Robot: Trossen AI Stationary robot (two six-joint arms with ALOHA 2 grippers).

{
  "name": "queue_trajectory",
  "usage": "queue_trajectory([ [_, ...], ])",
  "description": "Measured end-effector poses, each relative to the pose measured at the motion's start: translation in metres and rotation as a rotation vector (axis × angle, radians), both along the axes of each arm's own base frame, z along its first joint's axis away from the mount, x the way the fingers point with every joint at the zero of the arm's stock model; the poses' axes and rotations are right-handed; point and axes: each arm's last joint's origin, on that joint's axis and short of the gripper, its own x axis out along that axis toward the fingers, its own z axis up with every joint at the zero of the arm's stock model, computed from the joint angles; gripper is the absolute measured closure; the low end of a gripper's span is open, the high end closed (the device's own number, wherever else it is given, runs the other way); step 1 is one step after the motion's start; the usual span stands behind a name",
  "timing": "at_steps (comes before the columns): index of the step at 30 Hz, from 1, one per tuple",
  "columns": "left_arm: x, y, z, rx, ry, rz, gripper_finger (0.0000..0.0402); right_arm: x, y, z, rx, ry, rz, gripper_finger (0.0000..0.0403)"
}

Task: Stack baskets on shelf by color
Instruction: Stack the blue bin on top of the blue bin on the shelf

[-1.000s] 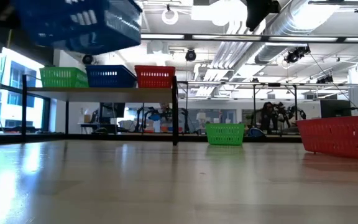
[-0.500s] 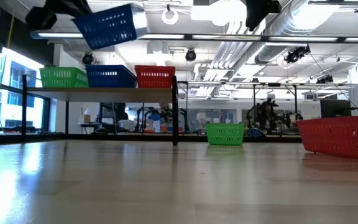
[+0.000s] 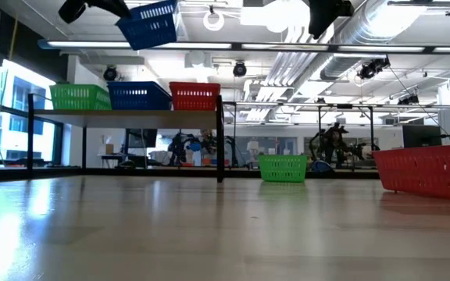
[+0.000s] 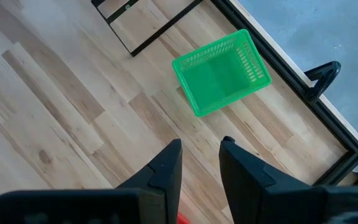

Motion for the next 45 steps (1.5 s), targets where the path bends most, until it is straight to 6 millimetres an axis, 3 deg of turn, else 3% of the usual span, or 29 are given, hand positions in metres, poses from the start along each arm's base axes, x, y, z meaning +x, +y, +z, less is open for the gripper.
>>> queue_trajectory([
  [13,-0.01,0.053,0.03,0.058,0.076,0.052,0.0401,0.0,0.0,0.0,0.0,0.0,0.0,0.0309],
  [25,-0.019,0.102,0.039,-0.074,0.17,0.015,0.0401,0.0,0.0,0.0,0.0,0.0,0.0,0.0309],
  [34,-0.03,0.12,0.032,-0.231,0.227,0.009,0.0401,0.0,0.0,0.0,0.0,0.0,0.0,0.0309],
  [45,-0.026,0.142,0.014,-0.348,0.236,-0.044,0.0401,0.0,0.0,0.0,0.001,-0.001,-0.002,0.0309],
])
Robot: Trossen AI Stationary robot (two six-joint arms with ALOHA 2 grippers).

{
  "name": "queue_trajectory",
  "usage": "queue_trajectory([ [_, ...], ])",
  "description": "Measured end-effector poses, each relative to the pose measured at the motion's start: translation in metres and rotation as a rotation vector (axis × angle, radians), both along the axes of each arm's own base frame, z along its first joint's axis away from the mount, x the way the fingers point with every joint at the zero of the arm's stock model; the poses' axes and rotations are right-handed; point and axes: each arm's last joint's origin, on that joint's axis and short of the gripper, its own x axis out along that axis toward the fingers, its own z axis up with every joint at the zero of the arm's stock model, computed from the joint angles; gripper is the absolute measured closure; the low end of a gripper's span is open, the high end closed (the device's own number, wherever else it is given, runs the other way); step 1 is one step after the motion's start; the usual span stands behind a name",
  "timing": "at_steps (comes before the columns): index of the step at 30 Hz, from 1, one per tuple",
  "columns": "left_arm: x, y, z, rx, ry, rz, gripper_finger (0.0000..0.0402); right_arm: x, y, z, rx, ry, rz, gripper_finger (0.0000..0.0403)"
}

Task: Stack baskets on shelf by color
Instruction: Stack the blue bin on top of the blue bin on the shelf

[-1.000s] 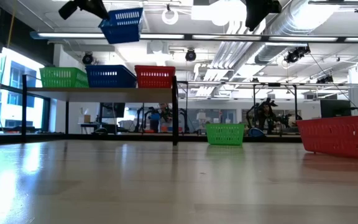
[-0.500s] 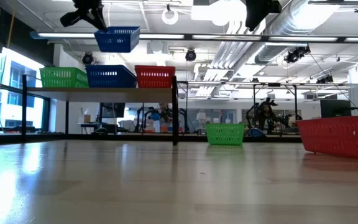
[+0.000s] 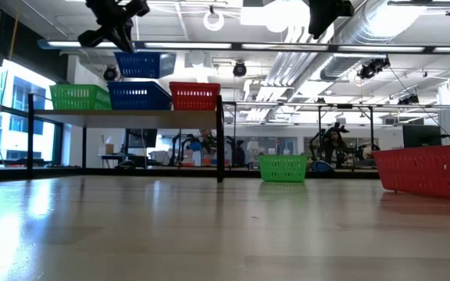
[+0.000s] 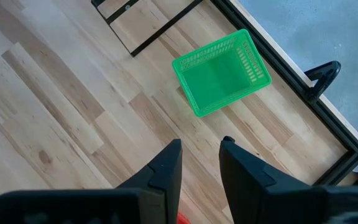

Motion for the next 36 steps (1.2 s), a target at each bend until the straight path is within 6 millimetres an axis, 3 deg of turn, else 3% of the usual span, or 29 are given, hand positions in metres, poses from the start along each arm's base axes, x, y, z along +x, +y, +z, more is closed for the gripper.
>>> queue_trajectory([
  [10,-0.004,0.005,-0.013,-0.123,0.034,-0.009,0.0401,0.0,0.0,0.0,-0.001,-0.004,0.0,0.0309],
  [21,-0.008,0.008,-0.014,-0.126,0.036,-0.002,0.0401,0.002,-0.001,0.001,-0.007,-0.021,0.0,0.0309],
  [36,0.003,0.033,-0.036,-0.211,0.057,-0.041,0.0401,0.002,0.0,0.001,0.003,-0.025,-0.003,0.0309],
])
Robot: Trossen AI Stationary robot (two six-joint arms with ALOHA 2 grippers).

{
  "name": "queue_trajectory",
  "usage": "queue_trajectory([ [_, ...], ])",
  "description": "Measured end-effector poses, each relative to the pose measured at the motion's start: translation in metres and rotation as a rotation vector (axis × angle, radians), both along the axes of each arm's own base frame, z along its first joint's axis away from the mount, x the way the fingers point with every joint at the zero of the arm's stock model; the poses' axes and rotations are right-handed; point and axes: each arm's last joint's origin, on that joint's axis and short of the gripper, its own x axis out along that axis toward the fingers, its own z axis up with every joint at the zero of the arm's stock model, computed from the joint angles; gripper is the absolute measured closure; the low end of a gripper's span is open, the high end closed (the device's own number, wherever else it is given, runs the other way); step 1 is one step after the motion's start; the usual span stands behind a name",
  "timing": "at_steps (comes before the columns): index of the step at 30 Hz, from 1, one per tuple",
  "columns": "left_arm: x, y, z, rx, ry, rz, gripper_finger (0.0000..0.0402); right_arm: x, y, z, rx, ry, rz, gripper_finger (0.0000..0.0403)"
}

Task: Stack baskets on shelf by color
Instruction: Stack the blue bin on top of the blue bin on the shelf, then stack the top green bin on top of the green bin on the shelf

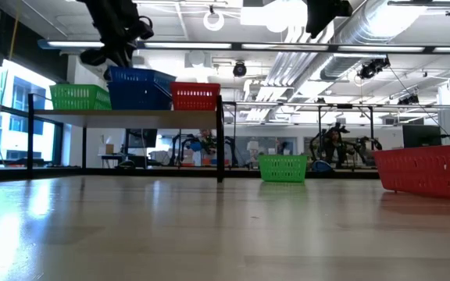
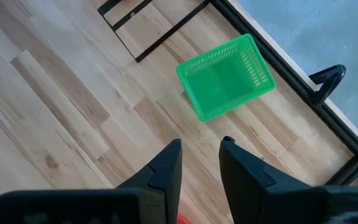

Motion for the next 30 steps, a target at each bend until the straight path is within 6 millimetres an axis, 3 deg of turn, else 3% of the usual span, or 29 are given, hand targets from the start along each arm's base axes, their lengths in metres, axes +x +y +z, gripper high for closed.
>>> queue_trajectory([
  [12,0.0002,0.004,-0.0034,-0.013,0.002,0.001,0.0397,0.0,0.0,0.0,0.003,-0.002,-0.008,0.0309],
  [30,-0.0011,0.0047,-0.0034,-0.004,0.005,-0.01,0.0323,0.0,0.0,0.0,0.004,-0.002,-0.009,0.0309],
])
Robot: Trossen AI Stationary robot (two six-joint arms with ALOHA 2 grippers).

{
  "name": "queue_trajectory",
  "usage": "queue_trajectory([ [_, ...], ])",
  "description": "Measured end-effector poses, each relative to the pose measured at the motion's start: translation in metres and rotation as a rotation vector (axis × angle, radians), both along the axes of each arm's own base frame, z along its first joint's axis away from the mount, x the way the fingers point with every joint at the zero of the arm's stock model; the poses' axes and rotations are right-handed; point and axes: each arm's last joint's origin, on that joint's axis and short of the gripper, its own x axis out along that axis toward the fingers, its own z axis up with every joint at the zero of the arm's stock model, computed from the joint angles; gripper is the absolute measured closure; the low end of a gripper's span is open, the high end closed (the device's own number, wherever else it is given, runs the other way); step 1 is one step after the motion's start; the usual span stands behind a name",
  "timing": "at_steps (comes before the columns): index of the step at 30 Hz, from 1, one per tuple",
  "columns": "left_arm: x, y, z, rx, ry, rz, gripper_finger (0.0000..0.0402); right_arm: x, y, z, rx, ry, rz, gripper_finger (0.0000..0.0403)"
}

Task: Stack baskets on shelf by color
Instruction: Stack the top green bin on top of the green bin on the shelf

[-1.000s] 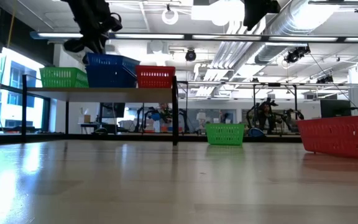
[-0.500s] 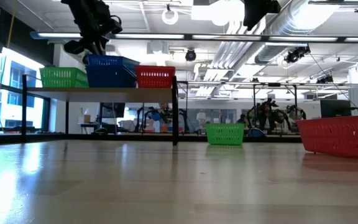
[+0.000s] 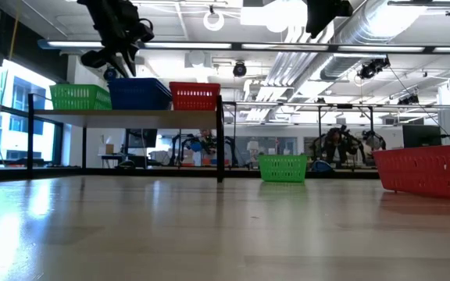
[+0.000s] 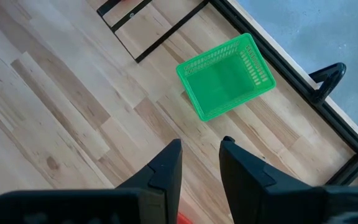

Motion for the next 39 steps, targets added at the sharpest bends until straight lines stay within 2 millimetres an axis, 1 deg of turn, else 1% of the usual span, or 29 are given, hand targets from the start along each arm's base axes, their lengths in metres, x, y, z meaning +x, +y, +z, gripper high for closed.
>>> queue_trajectory([
  [3,0.0,0.0,0.0,0.002,0.001,-0.005,0.0322,0.0,0.0,0.0,0.004,-0.003,-0.009,0.0309],
  [7,0.0,0.0,0.001,0.017,-0.003,-0.053,0.0321,0.0,0.0,0.0,0.013,-0.009,-0.032,0.0309],
  [14,0.001,-0.002,0.019,0.122,-0.012,-0.144,0.0321,0.0,0.002,0.0,0.073,-0.032,-0.084,0.0309],
  [19,0.002,-0.012,0.031,0.198,-0.003,-0.238,0.0321,0.002,0.007,-0.001,0.104,-0.049,-0.134,0.0309],
  [23,0.005,-0.023,0.034,0.218,0.01,-0.315,0.0321,0.004,0.013,-0.002,0.142,-0.054,-0.195,0.0309],
  [27,0.01,-0.031,0.034,0.23,0.01,-0.362,0.0321,0.009,0.023,-0.006,0.173,-0.028,-0.228,0.0309],
  [30,0.014,-0.038,0.033,0.245,0.003,-0.39,0.0321,0.015,0.033,-0.016,0.193,-0.01,-0.226,0.0309],
  [36,0.024,-0.053,0.022,0.254,-0.005,-0.461,0.0321,0.02,0.051,-0.051,0.258,0.127,-0.293,0.0309],
  [39,0.029,-0.06,0.017,0.272,-0.015,-0.491,0.0321,0.024,0.06,-0.065,0.299,0.156,-0.31,0.0309],
])
